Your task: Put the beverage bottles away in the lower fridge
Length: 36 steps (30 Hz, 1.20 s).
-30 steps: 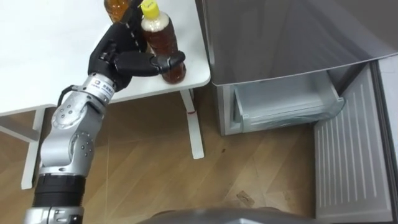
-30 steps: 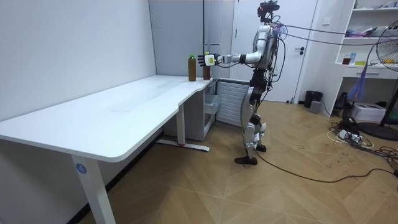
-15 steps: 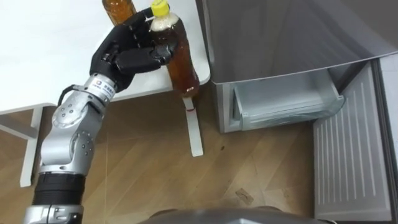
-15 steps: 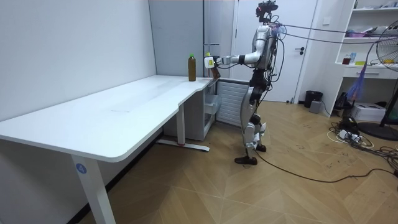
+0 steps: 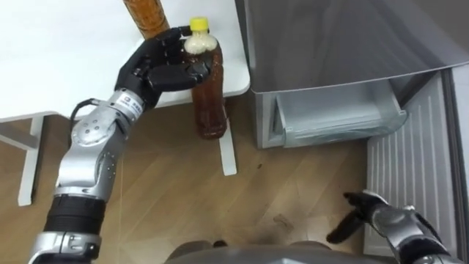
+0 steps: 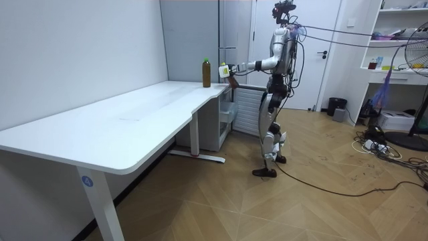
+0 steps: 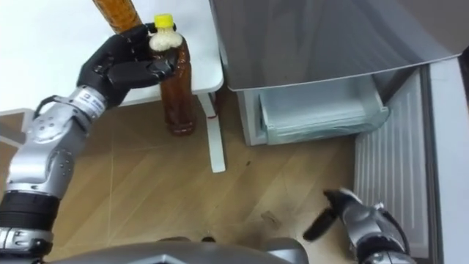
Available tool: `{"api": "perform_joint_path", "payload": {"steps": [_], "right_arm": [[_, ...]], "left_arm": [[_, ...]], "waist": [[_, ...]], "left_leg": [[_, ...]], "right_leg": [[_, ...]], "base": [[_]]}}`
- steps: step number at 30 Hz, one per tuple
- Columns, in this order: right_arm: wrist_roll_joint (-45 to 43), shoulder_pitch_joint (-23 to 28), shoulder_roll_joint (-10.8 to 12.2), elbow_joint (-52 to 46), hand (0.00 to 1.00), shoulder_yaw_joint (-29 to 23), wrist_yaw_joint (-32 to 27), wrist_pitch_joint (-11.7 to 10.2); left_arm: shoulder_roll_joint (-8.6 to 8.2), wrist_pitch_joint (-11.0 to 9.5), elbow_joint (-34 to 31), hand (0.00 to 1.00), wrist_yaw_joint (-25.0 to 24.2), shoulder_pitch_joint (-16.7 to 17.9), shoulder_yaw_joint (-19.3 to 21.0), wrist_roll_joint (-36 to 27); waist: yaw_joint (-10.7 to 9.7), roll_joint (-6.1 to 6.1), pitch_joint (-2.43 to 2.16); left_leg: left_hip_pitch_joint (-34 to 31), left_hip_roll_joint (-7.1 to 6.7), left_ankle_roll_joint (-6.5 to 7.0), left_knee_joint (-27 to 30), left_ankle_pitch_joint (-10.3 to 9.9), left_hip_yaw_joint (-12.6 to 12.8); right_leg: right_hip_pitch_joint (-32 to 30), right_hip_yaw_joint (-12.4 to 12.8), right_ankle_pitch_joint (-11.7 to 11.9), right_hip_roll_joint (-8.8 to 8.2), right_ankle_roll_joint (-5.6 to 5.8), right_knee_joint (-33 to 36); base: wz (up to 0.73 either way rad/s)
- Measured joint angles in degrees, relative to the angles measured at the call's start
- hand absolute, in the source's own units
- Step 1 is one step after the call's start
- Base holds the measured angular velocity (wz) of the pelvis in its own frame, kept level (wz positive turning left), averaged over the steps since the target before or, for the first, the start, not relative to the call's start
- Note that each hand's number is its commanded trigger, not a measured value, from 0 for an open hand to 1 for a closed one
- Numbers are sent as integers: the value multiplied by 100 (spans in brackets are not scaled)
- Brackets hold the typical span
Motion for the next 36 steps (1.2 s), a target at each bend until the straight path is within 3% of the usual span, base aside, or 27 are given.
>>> {"api": "perform_joint_path", "payload": {"steps": [3, 7, 9, 19, 26, 29, 36], "right_arm": [[2, -225, -3, -379, 0, 37, 219, -46], [186, -233, 4, -1138, 0, 251, 499, -69], [295, -229, 33, -1428, 0, 264, 668, -74], [1105, 147, 219, -2570, 0, 847, 1732, -60], [1844, 238, 29, -3309, 0, 1075, 2644, -60], [2450, 233, -67, -3379, 0, 1162, 2925, -58], [3320, 271, -389, -3380, 0, 1351, 3536, -43]], "left_arm": [[-4, 0, 9, 100, -49, -22, -108, 0], [-78, -29, 8, 100, -24, -24, -119, 13], [-154, -31, -15, 100, -27, -25, -128, 164], [-229, -39, -268, 100, -210, -9, -322, 381], [-205, -170, -1016, 100, -634, 52, -475, 371], [-230, -257, -1118, 100, -777, 51, -576, 352], [-175, -255, -1118, 100, -935, 50, -671, 156]], "waist": [[29, -75, 0], [267, -287, -6], [260, -334, -12], [440, -296, -24], [631, -112, -39], [665, -102, -43], [674, -120, -32]], "left_leg": [[24, -14, -1, -14, 0, -42], [144, -7, -3, -54, 1, -115], [143, -25, -3, -53, 1, -177], [48, -72, -2, -6, 0, -306], [-34, -69, 0, 94, 0, -302], [-22, -61, 6, 118, 5, -315], [-112, -50, 23, 195, 16, -309]], "right_leg": [[56, -141, 3, -8, 0, -10], [142, -186, 2, -4, 0, -14], [186, -280, 3, -5, 0, -21], [203, -494, 3, -40, 1, -22], [228, -570, 3, -44, 2, -21], [249, -585, 2, -31, 2, -22], [221, -582, 2, -23, 2, -13]], "base": [[12], [-4], [20], [9], [4], [7], [0]]}}
